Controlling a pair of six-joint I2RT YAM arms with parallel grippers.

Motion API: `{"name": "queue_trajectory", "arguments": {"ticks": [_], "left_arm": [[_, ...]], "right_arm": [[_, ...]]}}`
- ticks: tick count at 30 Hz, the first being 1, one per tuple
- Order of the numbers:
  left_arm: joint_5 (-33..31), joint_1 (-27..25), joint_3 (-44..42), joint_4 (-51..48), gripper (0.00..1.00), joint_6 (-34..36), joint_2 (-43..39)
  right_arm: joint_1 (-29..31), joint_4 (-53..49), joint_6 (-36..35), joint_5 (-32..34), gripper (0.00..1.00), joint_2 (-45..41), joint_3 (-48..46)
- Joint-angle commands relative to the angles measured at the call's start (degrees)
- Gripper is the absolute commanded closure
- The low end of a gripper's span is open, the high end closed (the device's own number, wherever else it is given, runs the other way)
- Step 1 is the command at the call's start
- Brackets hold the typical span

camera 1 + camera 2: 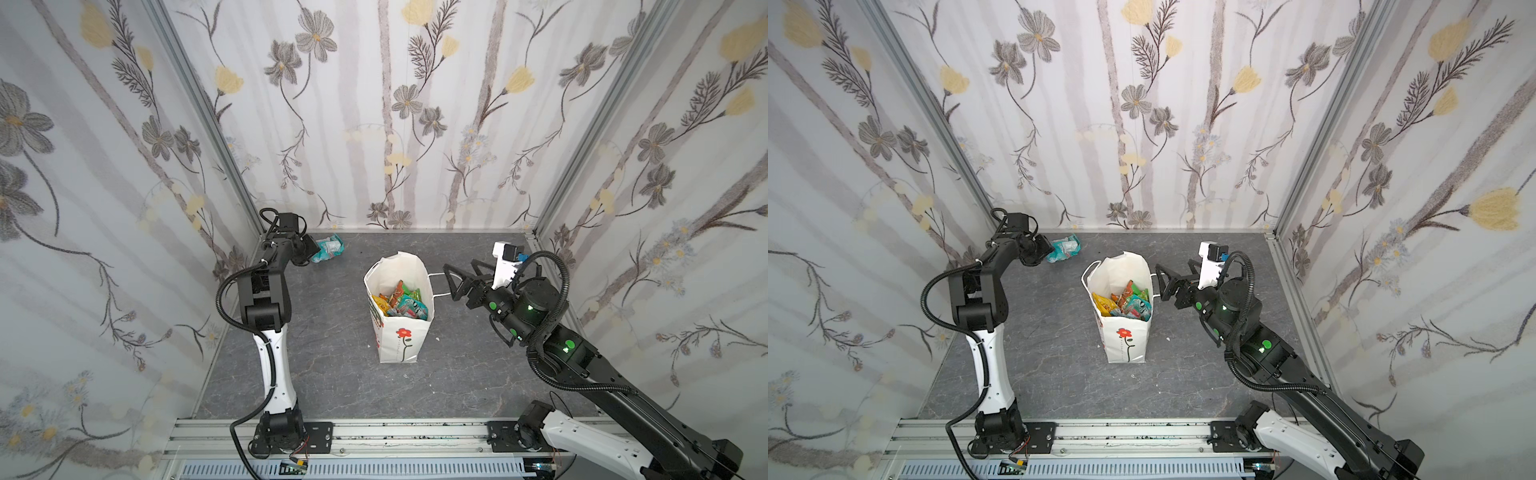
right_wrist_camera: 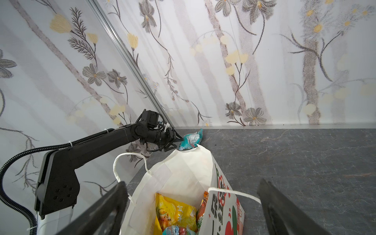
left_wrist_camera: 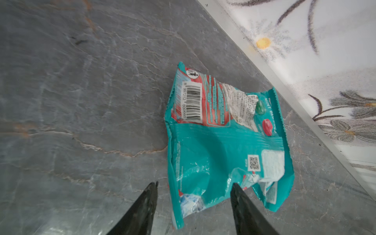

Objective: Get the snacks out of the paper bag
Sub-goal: 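Open the left gripper to drop the teal packet on the table, then reach the right gripper into the bag while the left gripper hovers beside it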

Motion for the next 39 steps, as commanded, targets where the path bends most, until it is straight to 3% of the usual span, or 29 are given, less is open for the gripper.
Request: {"name": "queue_trajectory", "arguments": {"ticks": [1,7,16,24,28,32,39], "left_arm": [[-3.5,0.2,-1.4,-2.0,0.34,0.9,-3.2],[-1.2,0.0,-8.0,0.5,0.32,-0.5,-13.5],[6.2,-3.1,-20.1,5.7,0.26,-2.4,-36.0],[6.3,-13.8,-24.4,1.0,0.16,7.1,-54.7],[1.6,-20.5,-24.6,-3.1,0.11,13.1,-61.6],[-1.4,-26.8,-24.1,-7.7,0.09,17.2,-66.7],[1.1,-35.3,-24.3,-13.4,0.07,22.0,-72.4]], "right_arm": [[0.0,-1.6,0.8,-0.3,0.01,-0.7,1.5],[0.1,-8.4,1.4,-2.7,0.01,-0.7,6.2],[1.8,-17.9,0.1,-9.4,0.03,4.4,15.3],[7.9,-26.9,-2.2,-8.7,0.07,13.5,24.9],[9.6,-28.9,-2.4,-8.2,0.07,17.3,27.6],[10.5,-30.9,-2.4,-8.2,0.08,21.3,30.3],[10.7,-35.6,-2.0,-7.2,0.11,28.6,35.4]]}}
